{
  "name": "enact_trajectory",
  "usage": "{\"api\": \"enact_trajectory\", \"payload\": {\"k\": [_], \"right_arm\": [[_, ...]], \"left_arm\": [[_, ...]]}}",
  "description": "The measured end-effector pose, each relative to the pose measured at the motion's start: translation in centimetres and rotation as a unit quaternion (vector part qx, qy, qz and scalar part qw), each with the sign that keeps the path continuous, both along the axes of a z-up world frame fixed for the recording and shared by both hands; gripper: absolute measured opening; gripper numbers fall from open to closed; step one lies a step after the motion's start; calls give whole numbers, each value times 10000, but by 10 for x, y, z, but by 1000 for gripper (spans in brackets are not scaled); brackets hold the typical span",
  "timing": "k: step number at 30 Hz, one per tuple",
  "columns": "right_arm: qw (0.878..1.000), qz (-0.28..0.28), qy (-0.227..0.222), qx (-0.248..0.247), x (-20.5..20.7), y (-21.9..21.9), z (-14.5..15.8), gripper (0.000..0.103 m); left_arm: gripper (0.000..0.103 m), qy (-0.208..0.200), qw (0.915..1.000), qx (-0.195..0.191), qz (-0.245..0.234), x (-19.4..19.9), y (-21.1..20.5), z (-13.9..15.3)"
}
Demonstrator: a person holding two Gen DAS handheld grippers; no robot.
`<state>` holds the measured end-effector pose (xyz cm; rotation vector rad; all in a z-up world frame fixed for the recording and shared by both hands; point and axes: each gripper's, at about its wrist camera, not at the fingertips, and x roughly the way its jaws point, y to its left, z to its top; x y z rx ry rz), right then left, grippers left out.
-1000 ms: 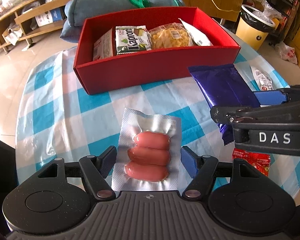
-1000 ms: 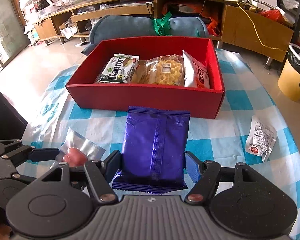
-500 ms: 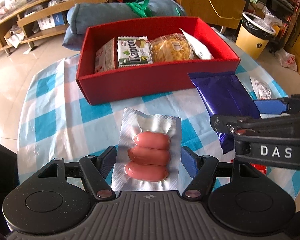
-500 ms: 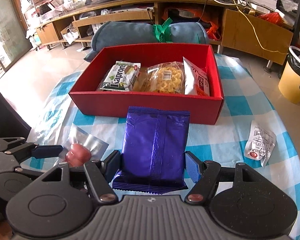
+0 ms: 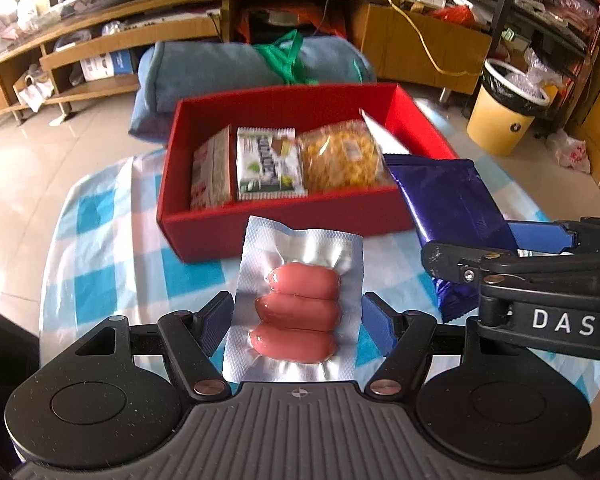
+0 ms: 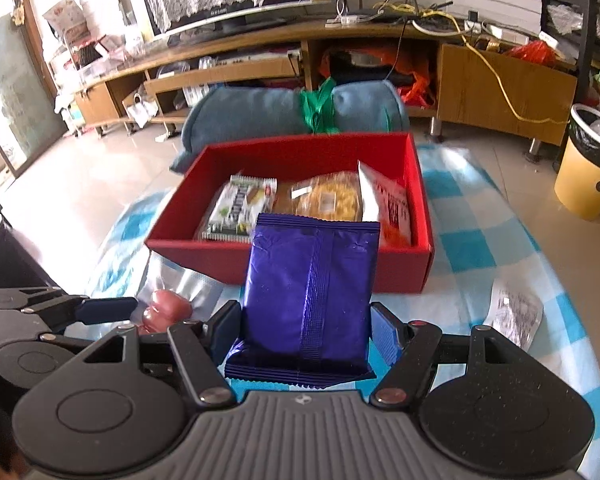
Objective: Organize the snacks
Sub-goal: 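Lift and carry the purple bag and sausage pack over the red box with both tools, then lower both snacks into the red box and open both tools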
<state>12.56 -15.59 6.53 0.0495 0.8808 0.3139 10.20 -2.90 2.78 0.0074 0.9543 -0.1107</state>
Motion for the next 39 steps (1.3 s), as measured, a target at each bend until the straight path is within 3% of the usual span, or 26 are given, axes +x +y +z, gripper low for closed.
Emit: {"api": "enact_trajectory", "payload": {"k": [17, 26, 39], "right_arm": [[9993, -243, -234, 173, 75, -3, 14, 64], [9996, -266, -117, 43, 115, 3, -5, 64], [9993, -285, 71, -225, 137, 9, -28, 64]], "left_arm": [[76, -313, 9989, 174, 306, 72, -8, 17], [76, -233, 9974, 445, 525, 110, -8, 0], [76, 7, 9951, 634, 764, 128, 1, -21]]}}
